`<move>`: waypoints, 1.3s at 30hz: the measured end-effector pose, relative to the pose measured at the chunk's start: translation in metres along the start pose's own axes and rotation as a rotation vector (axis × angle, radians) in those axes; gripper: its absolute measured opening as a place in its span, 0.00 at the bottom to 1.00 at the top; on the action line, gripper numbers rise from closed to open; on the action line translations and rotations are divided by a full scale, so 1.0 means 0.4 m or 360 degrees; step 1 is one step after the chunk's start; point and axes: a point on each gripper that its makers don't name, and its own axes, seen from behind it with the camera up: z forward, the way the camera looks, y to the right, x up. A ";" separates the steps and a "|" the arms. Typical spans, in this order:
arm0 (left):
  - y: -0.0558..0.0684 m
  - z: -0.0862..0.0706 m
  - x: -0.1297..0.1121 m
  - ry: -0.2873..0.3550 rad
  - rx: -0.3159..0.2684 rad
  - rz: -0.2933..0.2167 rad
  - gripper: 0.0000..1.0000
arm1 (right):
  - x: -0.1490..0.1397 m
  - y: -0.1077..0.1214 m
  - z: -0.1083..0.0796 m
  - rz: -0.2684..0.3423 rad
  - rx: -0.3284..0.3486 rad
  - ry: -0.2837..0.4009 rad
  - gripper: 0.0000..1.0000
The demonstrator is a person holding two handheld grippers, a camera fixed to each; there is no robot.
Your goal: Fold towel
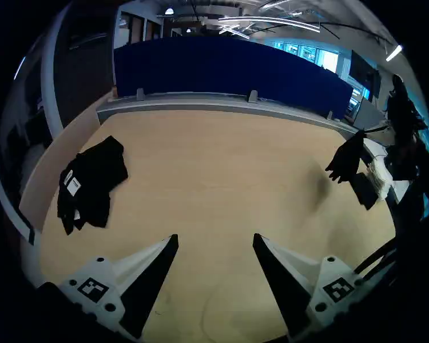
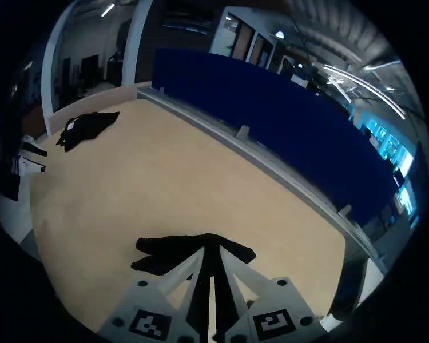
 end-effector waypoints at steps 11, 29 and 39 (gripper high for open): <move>0.036 0.017 0.011 -0.0019 0.0003 0.0030 0.97 | -0.094 0.170 -0.035 0.0037 -0.0090 -0.0071 0.03; 0.074 0.028 0.030 -0.0038 0.0023 0.0066 0.97 | -0.187 0.323 -0.026 0.0102 -0.0158 -0.0137 0.03; 0.103 0.031 0.036 -0.0044 0.0012 0.0072 0.97 | -0.234 0.343 -0.049 0.0130 -0.0172 -0.0171 0.03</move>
